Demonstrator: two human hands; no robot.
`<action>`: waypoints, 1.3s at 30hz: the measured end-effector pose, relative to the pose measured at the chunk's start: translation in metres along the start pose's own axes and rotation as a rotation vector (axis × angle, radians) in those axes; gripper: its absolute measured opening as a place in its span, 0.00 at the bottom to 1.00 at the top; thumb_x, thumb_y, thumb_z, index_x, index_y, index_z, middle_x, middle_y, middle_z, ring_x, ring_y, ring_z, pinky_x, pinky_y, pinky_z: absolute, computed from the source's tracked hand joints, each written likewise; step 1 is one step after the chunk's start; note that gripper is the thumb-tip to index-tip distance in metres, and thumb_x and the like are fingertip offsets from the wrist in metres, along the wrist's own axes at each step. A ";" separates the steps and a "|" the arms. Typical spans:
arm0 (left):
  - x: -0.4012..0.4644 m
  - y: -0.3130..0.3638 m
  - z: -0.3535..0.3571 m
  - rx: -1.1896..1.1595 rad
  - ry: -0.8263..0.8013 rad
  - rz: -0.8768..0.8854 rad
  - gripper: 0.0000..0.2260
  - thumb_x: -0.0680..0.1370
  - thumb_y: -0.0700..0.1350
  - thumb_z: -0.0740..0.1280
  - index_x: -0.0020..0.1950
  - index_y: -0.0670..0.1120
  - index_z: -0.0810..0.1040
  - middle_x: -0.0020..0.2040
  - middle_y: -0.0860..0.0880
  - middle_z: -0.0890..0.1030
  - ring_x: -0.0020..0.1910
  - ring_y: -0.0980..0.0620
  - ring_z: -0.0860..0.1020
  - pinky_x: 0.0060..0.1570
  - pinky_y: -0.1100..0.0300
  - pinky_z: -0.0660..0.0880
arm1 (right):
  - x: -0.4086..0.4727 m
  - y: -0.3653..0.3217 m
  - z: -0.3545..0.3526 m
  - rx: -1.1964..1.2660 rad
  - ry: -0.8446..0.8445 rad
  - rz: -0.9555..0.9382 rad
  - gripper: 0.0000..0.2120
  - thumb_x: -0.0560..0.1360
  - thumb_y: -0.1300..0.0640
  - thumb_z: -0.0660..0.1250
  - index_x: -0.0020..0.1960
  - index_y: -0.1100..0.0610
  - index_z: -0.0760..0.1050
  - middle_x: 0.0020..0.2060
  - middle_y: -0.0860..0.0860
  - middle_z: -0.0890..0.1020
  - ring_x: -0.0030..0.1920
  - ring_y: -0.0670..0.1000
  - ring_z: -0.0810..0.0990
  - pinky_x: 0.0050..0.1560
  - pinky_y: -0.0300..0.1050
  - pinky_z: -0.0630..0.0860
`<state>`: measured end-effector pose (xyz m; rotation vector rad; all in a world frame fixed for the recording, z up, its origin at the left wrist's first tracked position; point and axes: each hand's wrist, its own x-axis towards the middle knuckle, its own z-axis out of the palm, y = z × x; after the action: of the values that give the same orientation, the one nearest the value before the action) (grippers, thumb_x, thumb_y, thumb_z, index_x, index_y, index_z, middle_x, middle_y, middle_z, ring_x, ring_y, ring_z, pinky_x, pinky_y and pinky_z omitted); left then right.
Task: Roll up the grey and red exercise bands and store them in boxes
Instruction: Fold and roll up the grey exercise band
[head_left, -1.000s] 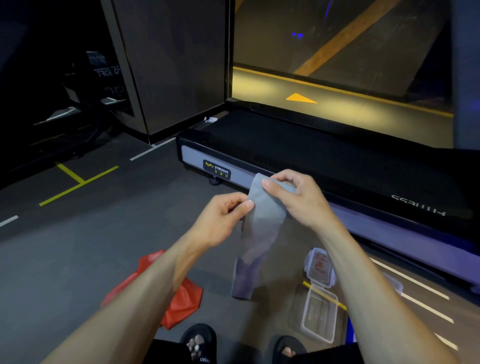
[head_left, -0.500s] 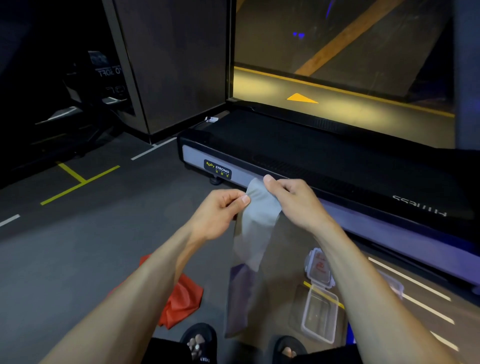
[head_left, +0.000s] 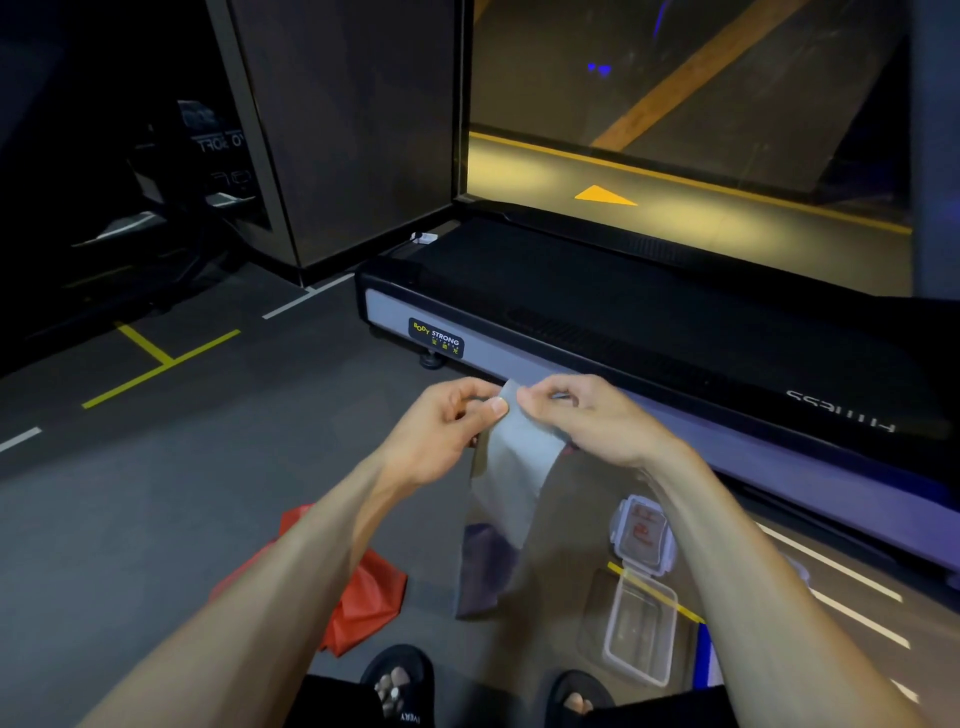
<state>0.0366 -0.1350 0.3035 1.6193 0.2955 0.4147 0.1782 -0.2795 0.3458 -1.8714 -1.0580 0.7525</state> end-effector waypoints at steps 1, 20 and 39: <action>0.000 0.000 0.000 -0.018 0.012 -0.010 0.06 0.84 0.40 0.64 0.55 0.41 0.80 0.43 0.47 0.86 0.41 0.53 0.83 0.44 0.58 0.79 | 0.001 0.002 0.000 -0.002 -0.004 -0.018 0.18 0.79 0.41 0.69 0.50 0.57 0.80 0.32 0.47 0.76 0.32 0.44 0.69 0.36 0.42 0.65; 0.000 -0.009 0.002 -0.119 -0.084 -0.001 0.19 0.83 0.43 0.64 0.75 0.46 0.71 0.56 0.25 0.78 0.53 0.41 0.81 0.53 0.50 0.79 | 0.005 0.001 0.001 -0.024 0.109 0.030 0.25 0.72 0.33 0.67 0.44 0.56 0.82 0.34 0.51 0.80 0.37 0.48 0.76 0.44 0.49 0.70; -0.002 -0.005 0.005 -0.165 -0.066 -0.028 0.08 0.81 0.44 0.68 0.58 0.44 0.82 0.56 0.28 0.81 0.51 0.45 0.82 0.54 0.51 0.76 | 0.000 0.001 0.003 0.043 0.031 0.043 0.18 0.75 0.38 0.72 0.50 0.53 0.80 0.39 0.57 0.85 0.40 0.45 0.77 0.45 0.44 0.70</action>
<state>0.0367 -0.1397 0.2984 1.4625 0.2280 0.3545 0.1761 -0.2786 0.3440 -1.8683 -0.9768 0.7629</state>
